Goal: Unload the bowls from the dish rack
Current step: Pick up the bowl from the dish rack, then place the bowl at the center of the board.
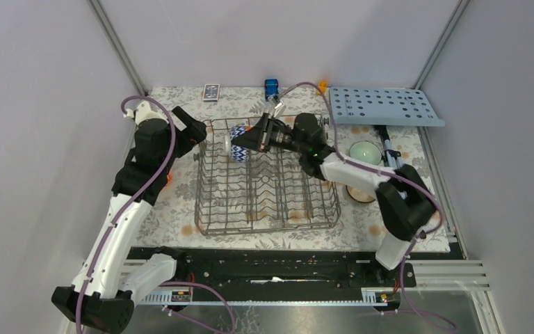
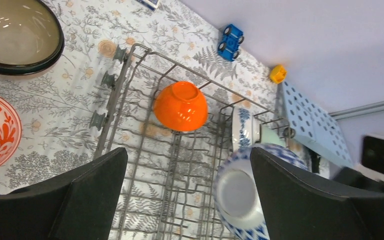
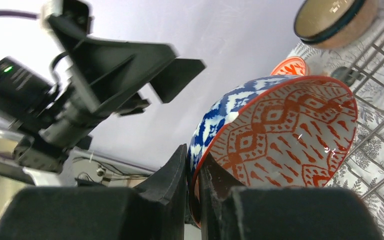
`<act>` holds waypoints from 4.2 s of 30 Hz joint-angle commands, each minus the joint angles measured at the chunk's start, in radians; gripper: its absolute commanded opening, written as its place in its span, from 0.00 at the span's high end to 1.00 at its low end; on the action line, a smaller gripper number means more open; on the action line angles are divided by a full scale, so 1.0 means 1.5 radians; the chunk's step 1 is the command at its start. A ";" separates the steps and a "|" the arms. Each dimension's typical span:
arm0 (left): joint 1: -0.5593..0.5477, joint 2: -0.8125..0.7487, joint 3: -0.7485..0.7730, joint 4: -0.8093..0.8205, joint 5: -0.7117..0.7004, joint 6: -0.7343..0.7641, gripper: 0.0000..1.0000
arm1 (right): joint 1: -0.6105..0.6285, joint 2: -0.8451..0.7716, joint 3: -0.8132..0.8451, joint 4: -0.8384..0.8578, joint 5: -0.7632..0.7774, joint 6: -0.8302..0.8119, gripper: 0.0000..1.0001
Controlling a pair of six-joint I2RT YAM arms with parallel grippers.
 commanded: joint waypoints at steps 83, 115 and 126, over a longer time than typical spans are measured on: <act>-0.629 0.261 0.223 -0.345 -0.032 0.372 0.25 | 0.715 -0.293 0.014 -1.083 0.844 -1.048 1.00; -0.606 0.198 0.134 -0.213 0.019 0.295 1.00 | 0.716 -0.302 0.002 -0.976 0.904 -0.941 0.29; -0.386 0.127 0.091 -0.099 0.057 0.189 1.00 | 0.716 -0.321 0.050 -0.833 0.956 -0.728 0.00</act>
